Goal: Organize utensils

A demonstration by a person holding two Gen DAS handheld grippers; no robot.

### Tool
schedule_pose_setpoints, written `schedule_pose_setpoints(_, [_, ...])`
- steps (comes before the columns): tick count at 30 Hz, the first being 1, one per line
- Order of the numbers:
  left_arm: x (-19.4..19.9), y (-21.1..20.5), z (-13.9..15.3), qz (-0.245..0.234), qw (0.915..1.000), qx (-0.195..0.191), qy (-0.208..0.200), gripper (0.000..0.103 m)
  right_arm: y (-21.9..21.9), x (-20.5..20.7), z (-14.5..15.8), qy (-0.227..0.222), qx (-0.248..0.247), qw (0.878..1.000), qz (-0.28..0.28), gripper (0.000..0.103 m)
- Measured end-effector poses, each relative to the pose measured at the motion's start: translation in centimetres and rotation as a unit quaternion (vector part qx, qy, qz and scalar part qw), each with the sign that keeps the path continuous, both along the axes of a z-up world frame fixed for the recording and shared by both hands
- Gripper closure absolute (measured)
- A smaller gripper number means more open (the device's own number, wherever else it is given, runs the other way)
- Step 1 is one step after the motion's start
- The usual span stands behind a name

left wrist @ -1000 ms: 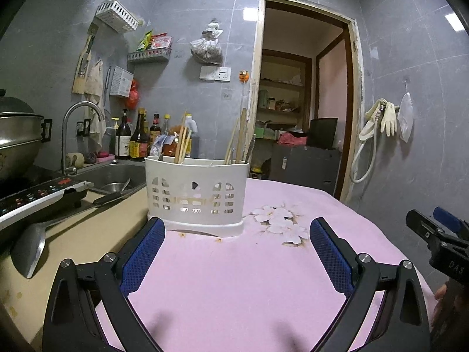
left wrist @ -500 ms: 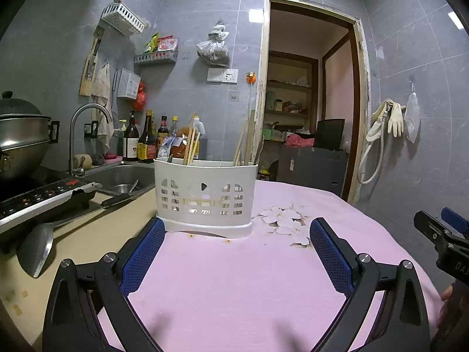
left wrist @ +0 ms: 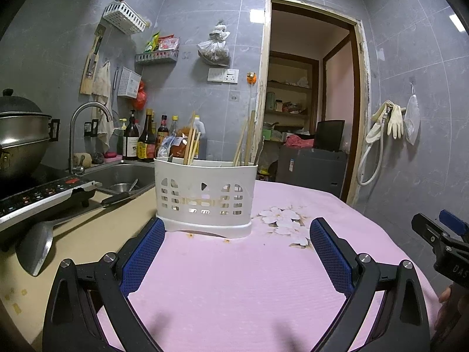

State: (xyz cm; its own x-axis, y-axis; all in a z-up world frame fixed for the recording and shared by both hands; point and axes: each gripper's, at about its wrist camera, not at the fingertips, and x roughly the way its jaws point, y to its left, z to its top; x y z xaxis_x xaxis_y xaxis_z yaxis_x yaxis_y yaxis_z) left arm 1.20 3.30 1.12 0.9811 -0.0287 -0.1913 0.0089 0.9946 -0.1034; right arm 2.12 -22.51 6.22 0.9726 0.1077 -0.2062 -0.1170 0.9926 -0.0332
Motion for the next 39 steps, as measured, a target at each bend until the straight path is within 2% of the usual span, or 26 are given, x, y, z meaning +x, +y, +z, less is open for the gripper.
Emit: schedule_pose_setpoints(39, [-0.14,-0.23,0.11,-0.001,1.0,0.0,-0.001,0.006,0.18,-0.19,0.12,-0.002,0.0,1.0,0.001,0.0])
